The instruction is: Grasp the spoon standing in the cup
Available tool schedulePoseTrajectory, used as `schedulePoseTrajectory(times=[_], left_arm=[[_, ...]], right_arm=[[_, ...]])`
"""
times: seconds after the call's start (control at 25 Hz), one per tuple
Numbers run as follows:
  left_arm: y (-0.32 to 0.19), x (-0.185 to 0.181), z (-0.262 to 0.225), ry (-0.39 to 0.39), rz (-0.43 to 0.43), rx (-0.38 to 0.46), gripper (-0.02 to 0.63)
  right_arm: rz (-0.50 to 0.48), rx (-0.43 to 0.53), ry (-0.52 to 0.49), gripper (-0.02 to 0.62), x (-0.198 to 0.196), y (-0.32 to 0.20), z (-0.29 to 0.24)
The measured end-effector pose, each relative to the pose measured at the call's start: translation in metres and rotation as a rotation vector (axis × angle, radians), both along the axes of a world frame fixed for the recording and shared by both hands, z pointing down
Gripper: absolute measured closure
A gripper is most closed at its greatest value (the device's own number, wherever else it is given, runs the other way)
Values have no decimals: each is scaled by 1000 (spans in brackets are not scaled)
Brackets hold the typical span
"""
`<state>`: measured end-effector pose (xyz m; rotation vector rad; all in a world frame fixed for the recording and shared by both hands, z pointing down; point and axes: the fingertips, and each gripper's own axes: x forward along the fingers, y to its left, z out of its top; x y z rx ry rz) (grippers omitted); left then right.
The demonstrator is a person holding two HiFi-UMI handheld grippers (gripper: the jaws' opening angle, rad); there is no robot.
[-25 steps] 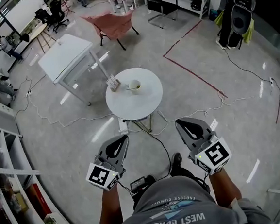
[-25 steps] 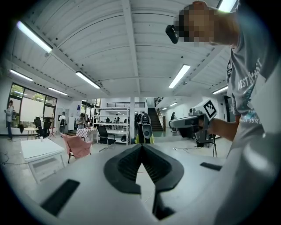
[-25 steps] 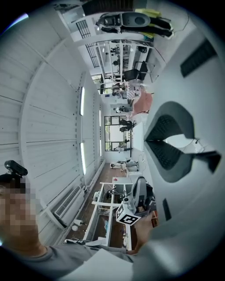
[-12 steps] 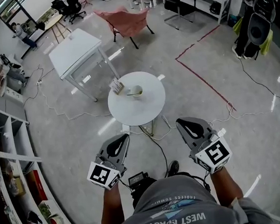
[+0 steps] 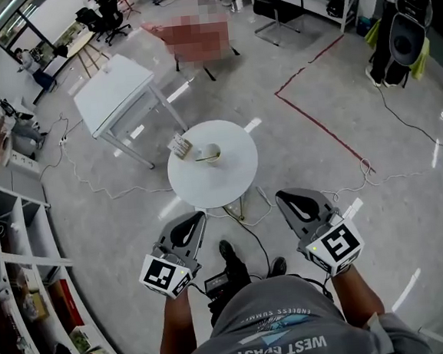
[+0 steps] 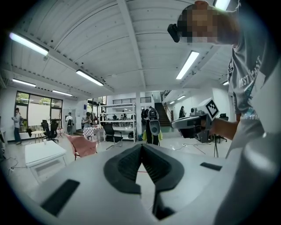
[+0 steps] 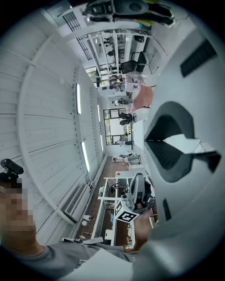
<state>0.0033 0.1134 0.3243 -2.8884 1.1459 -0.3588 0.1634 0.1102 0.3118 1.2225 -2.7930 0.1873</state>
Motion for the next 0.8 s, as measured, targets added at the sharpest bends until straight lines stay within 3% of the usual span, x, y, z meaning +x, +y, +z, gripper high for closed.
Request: schedulePoseTrajectory(times=[0.32, 0.8], left_arm=[[-50, -6, 11, 21, 78, -8, 603], [-140, -51, 8, 50, 193, -18, 602]], right_arm=[[68, -8, 27, 594, -7, -32, 11], [179, -24, 53, 594, -60, -101, 0]])
